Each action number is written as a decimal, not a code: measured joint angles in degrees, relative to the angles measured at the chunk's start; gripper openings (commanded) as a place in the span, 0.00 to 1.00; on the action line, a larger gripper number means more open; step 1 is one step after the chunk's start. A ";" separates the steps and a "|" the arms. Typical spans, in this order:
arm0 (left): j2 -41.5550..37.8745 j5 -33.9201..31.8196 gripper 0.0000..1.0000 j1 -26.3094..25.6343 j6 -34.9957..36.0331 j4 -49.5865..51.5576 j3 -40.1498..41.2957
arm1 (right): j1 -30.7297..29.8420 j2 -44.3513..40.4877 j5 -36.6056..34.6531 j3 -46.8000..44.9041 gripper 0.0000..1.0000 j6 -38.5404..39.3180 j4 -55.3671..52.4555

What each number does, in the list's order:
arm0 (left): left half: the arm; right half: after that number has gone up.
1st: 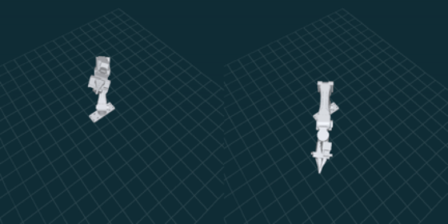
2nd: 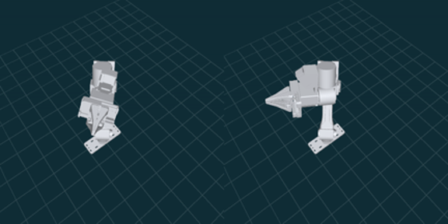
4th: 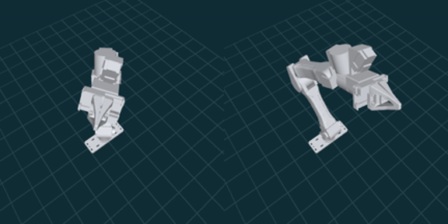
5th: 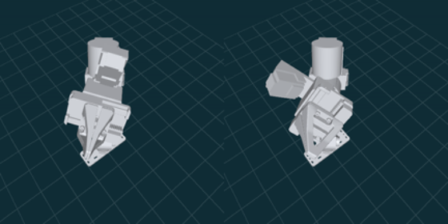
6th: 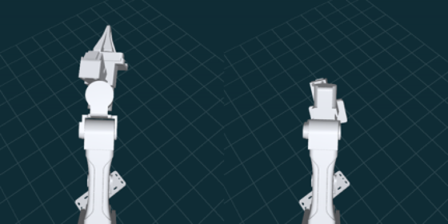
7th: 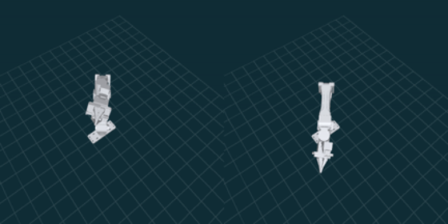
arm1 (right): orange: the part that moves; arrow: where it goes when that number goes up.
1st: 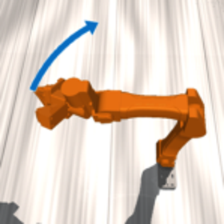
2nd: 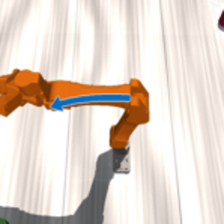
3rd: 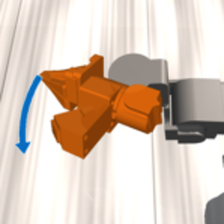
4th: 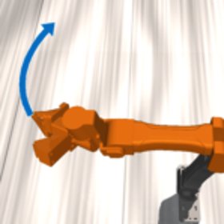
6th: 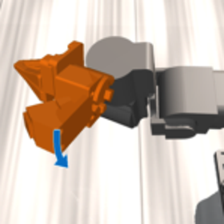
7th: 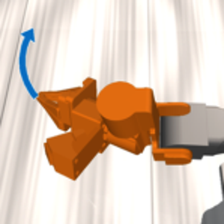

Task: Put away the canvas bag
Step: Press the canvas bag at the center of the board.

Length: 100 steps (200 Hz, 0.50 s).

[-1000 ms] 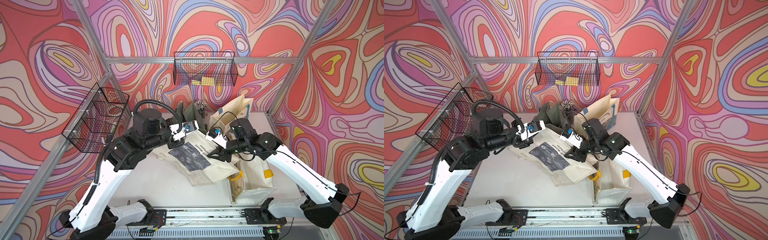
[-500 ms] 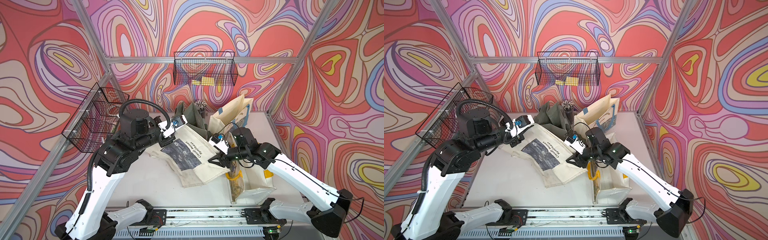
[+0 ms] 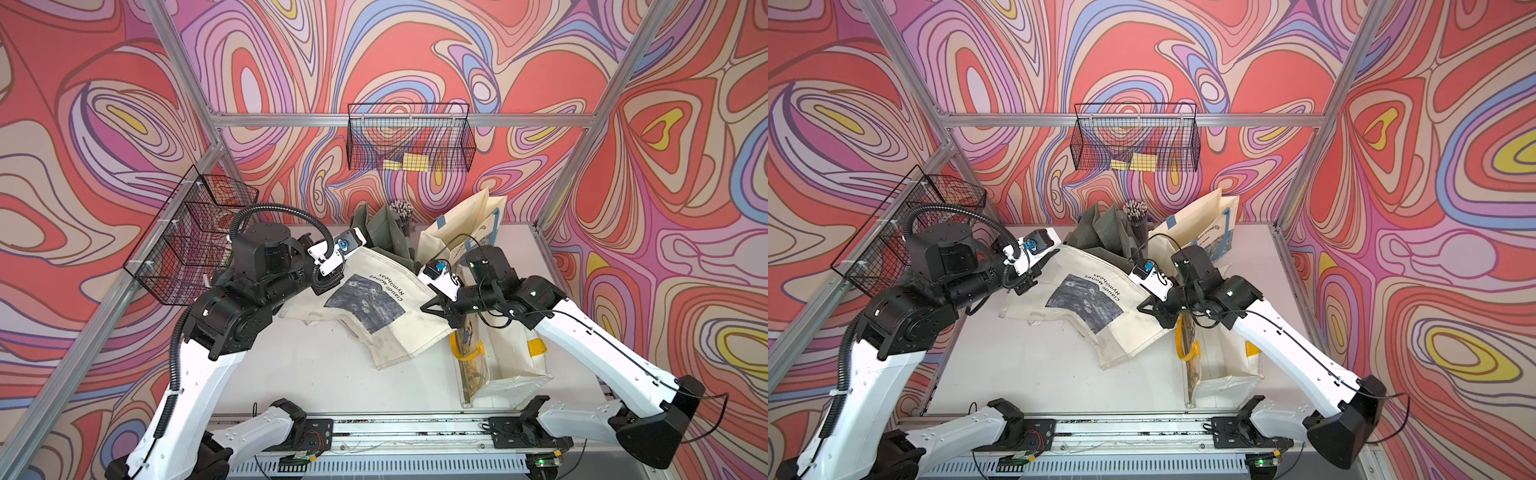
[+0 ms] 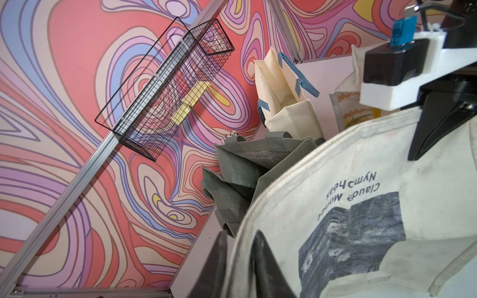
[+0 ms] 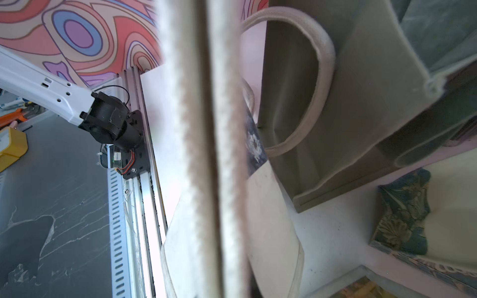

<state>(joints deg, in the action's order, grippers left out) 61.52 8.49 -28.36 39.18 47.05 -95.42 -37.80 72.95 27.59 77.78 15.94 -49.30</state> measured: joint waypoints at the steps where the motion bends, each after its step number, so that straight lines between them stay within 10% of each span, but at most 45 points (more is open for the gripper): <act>1: -0.04 0.00 0.61 0.02 0.02 0.00 0.02 | 0.00 0.11 -0.07 0.28 0.00 0.09 -0.24; 33: -1.51 1.57 0.75 0.22 -0.26 0.24 0.66 | 0.00 5.16 -2.08 11.21 0.00 4.17 -10.84; 100: 2.47 1.62 0.70 -8.48 2.05 6.21 -7.69 | 0.00 10.08 -5.73 21.18 0.00 7.28 -23.74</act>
<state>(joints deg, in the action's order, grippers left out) 63.99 10.11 -36.84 41.23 53.25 -103.11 -37.80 83.02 21.87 98.96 23.22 -73.03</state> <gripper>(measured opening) 0.693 0.069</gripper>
